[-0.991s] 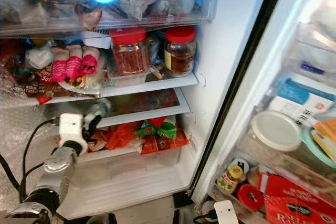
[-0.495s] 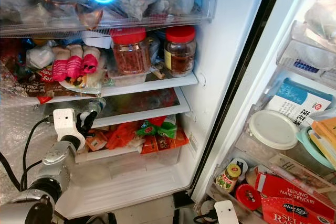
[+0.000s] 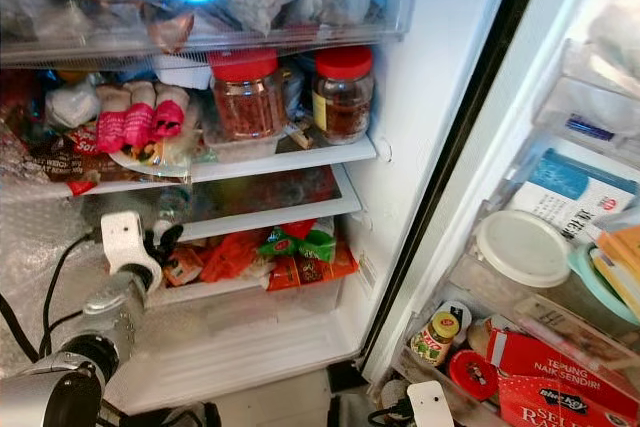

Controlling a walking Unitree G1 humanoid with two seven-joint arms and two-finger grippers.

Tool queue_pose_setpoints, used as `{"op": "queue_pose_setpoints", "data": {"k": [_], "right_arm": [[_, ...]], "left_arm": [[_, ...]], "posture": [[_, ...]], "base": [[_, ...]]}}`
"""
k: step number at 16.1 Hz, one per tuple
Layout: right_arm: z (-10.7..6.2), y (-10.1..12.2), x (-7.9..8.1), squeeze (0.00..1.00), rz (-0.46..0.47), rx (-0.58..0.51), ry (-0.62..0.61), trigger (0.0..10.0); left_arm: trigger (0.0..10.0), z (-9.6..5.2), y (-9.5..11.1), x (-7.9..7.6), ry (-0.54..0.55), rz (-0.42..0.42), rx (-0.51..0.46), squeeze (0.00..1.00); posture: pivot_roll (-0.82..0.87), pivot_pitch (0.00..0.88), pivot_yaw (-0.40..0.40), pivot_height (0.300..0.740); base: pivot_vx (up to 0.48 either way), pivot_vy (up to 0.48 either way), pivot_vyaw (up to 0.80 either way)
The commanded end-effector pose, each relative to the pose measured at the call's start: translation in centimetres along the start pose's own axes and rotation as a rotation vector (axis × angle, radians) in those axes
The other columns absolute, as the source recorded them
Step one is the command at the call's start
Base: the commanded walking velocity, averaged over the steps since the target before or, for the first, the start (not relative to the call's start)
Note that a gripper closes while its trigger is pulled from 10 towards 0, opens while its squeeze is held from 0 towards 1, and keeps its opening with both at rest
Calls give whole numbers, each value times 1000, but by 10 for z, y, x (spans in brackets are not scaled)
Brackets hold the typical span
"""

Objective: Restocking fridge

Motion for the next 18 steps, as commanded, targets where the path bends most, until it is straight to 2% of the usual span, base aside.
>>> {"op": "queue_pose_setpoints", "data": {"k": [1, 5, 6, 7, 8, 11, 14, 16, 18], "right_arm": [[-1, -12, 6, 0, -17, 41, 26, 10000], [-1, -11, 7, 0, -14, 40, 25, 10000], [-1, -11, 7, 0, -11, 40, 24, 10000], [-1, -11, 7, 0, -8, 39, 23, 10000], [-1, -11, 8, 0, -6, 39, 23, 10000], [-1, -12, 9, 0, -3, 39, 27, 10000], [-1, -12, 11, 0, -4, 40, 34, 10000], [-1, -12, 11, 0, -4, 41, 37, 10000], [-1, -12, 12, 0, -2, 41, 38, 10000]], "left_arm": [[10000, 1, 2, 3, 18, 5, 10, 1000], [10000, 5, 12, 7, 47, -5, -20, 1000], [10000, 6, 20, 5, 24, 19, -57, 1000], [10000, 6, 25, 1, -6, 65, -91, 333], [10000, 6, 27, -2, -32, 117, -115, 0], [10000, -5, 31, -12, -126, 328, -236, 0], [10000, -18, 34, -20, -184, 456, -331, 0], [10000, -29, 32, -30, -208, 469, -376, 0], [10000, -38, 29, -36, -196, 430, -396, 0]], "posture": [[-147, 0, -57, 634], [-152, 0, -51, 634], [-152, 0, -46, 634], [-150, 0, -43, 634], [-150, 0, -40, 634], [-138, 0, -33, 634], [-127, 0, -29, 634], [-119, 0, -23, 634], [-117, 0, -19, 634]], "base": [[0, 0, 0], [0, 0, 0], [0, 0, 0], [0, 0, 0], [0, 0, 0], [0, 0, 0], [0, 0, 0], [0, 0, 0], [0, 0, 0]]}}
Point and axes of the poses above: a point about 5 cm out from each wrist's last joint towards the gripper, its own z axis pointing out of the wrist towards the gripper, its own y axis along the axis of the wrist's last joint, x = y × z, the point moved 2 cm from there along z, pointing out of the wrist towards the gripper, and after that the axes turned 8 degrees about z, right-handed, at the moved point
